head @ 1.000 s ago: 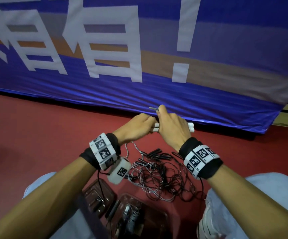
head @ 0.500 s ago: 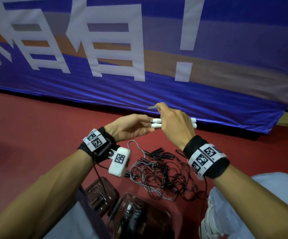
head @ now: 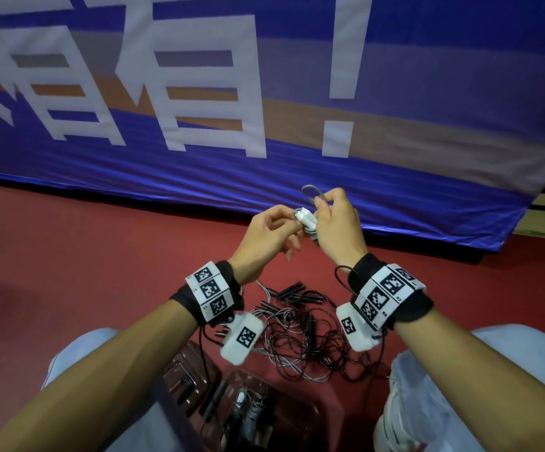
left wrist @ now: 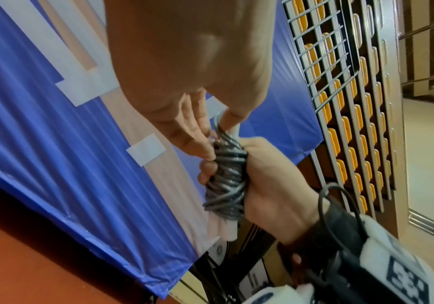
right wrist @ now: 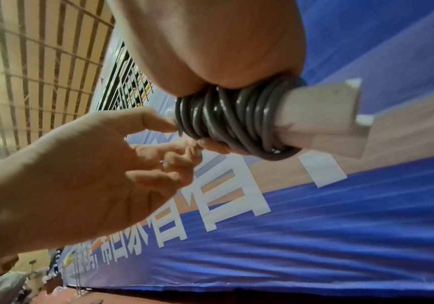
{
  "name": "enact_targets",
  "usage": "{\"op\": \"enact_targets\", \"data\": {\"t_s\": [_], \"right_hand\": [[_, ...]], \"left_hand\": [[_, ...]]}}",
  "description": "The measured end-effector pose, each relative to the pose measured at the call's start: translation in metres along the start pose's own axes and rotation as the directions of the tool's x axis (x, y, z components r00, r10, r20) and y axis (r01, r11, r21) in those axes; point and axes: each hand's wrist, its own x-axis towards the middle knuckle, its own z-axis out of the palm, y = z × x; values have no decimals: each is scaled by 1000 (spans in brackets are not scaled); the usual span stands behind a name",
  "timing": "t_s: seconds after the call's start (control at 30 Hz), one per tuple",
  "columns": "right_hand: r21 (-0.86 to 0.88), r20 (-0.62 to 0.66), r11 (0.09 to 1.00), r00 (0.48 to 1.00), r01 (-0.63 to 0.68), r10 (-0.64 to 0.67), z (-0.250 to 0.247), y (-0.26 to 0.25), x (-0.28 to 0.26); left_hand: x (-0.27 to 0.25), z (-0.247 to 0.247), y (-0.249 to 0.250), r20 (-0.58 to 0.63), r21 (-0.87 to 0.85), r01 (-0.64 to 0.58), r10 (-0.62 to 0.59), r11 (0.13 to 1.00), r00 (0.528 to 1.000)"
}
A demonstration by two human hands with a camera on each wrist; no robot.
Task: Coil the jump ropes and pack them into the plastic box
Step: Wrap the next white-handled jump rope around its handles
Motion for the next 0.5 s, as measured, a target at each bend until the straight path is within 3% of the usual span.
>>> {"op": "enact_targets", "data": {"t_s": [0.17,0.33,0.4,0.5], "right_hand": [[8,13,1000,1000,-13,13,7,4,-5],[60,10,997,999,46,-47,6,0,-9],[76,-3,996,999,45,-45,5,-1,-8],[90,-20,994,998,60,-59,5,-2,-8]], "left_hand": [[-2,15,-6,-89,158,-106,122,982,989],[1,11,-7,-52,485,-297,366,822,929],[1,9,-8,-41,478,-319,383,819,923],[0,13,-9,-101,351,-281,334,893,937]]}}
